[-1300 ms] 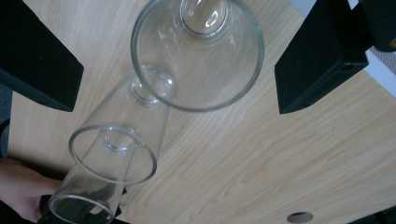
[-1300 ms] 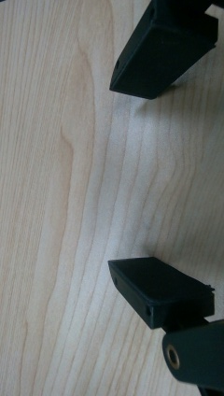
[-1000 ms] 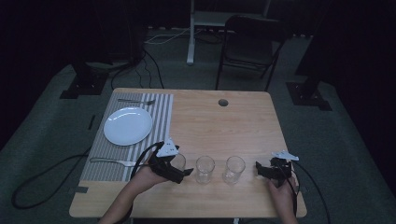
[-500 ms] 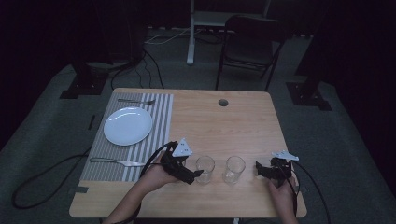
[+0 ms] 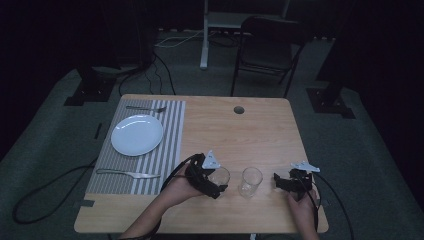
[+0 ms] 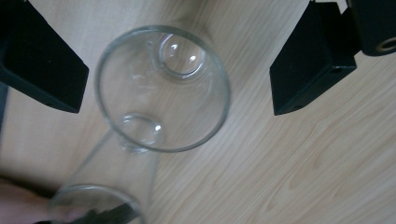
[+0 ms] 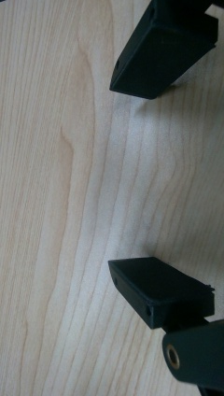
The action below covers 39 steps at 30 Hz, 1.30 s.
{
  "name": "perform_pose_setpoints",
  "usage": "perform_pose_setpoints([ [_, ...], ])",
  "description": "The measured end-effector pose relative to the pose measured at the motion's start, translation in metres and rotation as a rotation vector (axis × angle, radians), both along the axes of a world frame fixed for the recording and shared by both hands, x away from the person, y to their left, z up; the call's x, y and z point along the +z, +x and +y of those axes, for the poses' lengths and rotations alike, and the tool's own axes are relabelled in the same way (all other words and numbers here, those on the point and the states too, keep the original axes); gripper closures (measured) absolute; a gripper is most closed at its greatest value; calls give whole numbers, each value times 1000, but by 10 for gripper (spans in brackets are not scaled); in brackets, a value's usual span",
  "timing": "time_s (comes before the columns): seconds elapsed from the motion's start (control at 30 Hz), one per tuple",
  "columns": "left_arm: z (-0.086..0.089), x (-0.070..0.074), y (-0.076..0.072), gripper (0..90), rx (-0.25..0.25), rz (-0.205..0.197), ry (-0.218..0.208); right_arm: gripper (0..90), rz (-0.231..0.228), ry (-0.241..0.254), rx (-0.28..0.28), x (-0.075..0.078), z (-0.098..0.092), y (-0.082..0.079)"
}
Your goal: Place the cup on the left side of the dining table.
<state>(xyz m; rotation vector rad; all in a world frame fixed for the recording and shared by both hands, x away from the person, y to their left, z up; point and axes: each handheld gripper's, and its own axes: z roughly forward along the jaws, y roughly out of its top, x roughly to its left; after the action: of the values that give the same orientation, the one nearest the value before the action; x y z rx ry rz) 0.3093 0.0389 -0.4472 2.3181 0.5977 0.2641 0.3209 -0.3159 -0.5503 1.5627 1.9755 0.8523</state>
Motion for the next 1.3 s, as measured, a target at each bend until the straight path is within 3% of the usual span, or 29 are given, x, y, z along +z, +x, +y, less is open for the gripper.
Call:
perform_pose_setpoints([
  [0.03,-2,0,2,51,7,26,11,125,0,0,0,0,0,0],
  [0.1,-5,-1,2,52,14,40,25,125,0,0,0,0,0,0],
  [0.2,-8,-1,1,90,4,43,30,125,0,0,0,0,0,0],
  [0.27,-15,-2,-1,147,18,27,77,125,0,0,0,0,0,0],
  [0.37,-17,-1,-1,193,43,24,102,125,0,0,0,0,0,0],
  [0.47,-20,1,-2,194,28,22,123,125,0,0,0,0,0,0],
  [0.63,-25,2,-2,277,1,18,184,125,0,0,0,0,0,0],
  [0.8,-26,4,0,282,-1,35,188,125,0,1,1,0,0,0],
  [0.87,-25,5,2,288,4,56,163,125,1,1,1,0,0,0],
  [1.07,-26,5,2,289,-2,43,172,125,1,1,1,0,0,0],
  [1.3,-25,9,5,290,11,55,143,125,1,1,1,0,0,0],
])
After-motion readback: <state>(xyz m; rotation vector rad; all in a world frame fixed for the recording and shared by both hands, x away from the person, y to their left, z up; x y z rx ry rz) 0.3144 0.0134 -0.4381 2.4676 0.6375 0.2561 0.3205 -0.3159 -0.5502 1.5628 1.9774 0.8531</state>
